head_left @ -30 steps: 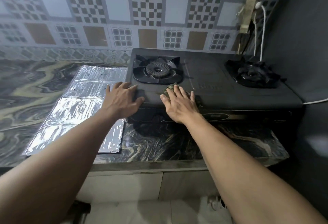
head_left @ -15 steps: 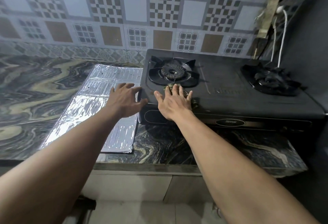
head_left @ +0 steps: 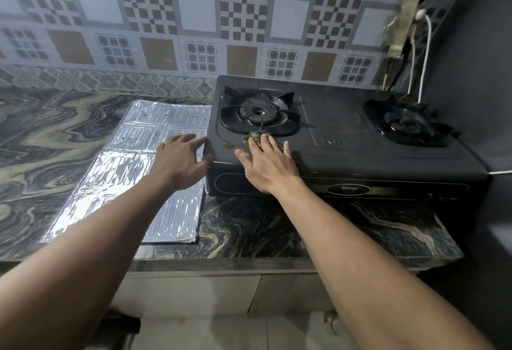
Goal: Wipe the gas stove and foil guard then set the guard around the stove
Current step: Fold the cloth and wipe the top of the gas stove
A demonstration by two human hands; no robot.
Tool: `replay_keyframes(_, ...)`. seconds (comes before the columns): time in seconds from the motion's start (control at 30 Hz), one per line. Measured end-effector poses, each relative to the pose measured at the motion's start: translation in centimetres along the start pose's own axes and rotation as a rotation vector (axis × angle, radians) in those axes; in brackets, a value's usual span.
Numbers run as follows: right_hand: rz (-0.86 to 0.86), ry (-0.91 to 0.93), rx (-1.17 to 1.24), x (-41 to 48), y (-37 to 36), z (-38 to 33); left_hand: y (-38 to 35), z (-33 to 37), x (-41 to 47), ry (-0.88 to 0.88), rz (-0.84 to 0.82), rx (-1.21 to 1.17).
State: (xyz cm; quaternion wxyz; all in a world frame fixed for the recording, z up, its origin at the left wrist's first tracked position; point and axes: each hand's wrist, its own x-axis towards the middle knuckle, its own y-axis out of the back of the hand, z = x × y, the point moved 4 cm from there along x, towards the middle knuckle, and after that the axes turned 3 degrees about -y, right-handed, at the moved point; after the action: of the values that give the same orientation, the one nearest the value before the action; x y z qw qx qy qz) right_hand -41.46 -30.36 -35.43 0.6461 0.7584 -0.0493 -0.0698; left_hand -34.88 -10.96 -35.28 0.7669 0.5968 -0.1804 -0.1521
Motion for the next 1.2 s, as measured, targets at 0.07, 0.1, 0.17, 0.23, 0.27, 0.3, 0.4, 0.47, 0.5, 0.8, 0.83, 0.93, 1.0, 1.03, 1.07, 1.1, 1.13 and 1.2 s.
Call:
replay_keyframes(0.07, -0.002, -0.013, 0.0, -0.1, -0.1, 0.7, -0.1, 0.0, -0.1, -0.002, 0.001, -0.004)
replay_keyframes(0.1, -0.003, -0.026, 0.0, -0.3, -0.1, 1.0, -0.1, 0.0, -0.1, -0.003, -0.003, -0.007)
replay_keyframes(0.17, 0.0, -0.05, 0.005, -0.6, -0.2, 1.3, 0.0, 0.1, -0.2, 0.0, -0.013, -0.015)
replay_keyframes(0.23, 0.014, -0.057, 0.011, -1.1, -0.3, 0.8, 0.2, 0.3, -0.2, 0.006, -0.021, -0.024)
replay_keyframes(0.27, 0.023, -0.046, 0.016, -1.2, -0.4, 0.3, 0.3, 0.4, -0.2, 0.009, -0.028, -0.031)
replay_keyframes(0.3, 0.029, -0.029, 0.021, -1.3, -0.5, -0.3, 0.4, 0.5, -0.3, 0.011, -0.041, -0.04)
replay_keyframes(0.4, 0.03, 0.026, 0.023, -0.8, -0.7, -2.4, 0.5, 0.3, -0.5, 0.03, -0.076, -0.054)
replay_keyframes(0.47, 0.015, 0.048, 0.023, -0.1, -0.7, -3.7, 0.5, 0.0, -0.7, 0.043, -0.08, -0.061)
replay_keyframes(0.5, 0.005, 0.058, 0.024, 0.3, -0.6, -4.3, 0.6, 0.1, -0.8, 0.04, -0.08, -0.072)
replay_keyframes(0.8, -0.046, 0.195, 0.07, 2.8, -0.6, -7.0, 0.1, -0.7, -1.6, 0.14, -0.107, -0.275)
replay_keyframes(0.83, -0.045, 0.216, 0.066, 2.7, -0.6, -7.0, 0.1, -0.8, -1.7, 0.152, -0.101, -0.3)
replay_keyframes(0.93, -0.052, 0.3, 0.032, 2.2, -0.5, -6.6, 0.0, -0.9, -1.9, 0.181, -0.06, -0.382)
replay_keyframes(1.0, -0.043, 0.343, 0.014, 1.9, -0.6, -6.2, -0.3, -0.9, -1.8, 0.191, -0.059, -0.421)
replay_keyframes(1.03, -0.036, 0.356, 0.012, 1.7, -0.7, -5.9, -0.4, -0.8, -1.8, 0.193, -0.063, -0.431)
replay_keyframes(1.07, -0.027, 0.368, 0.014, 1.6, -0.8, -5.7, -0.5, -0.8, -1.9, 0.19, -0.065, -0.433)
replay_keyframes(1.1, -0.017, 0.379, 0.017, 1.4, -0.9, -5.4, -0.5, -0.7, -1.9, 0.185, -0.06, -0.429)
replay_keyframes(1.13, -0.008, 0.388, 0.022, 1.2, -1.0, -5.2, -0.4, -0.6, -1.9, 0.182, -0.052, -0.423)
replay_keyframes(1.2, 0.005, 0.39, 0.041, 0.8, -1.0, -4.7, -0.3, -0.4, -2.1, 0.174, -0.04, -0.414)
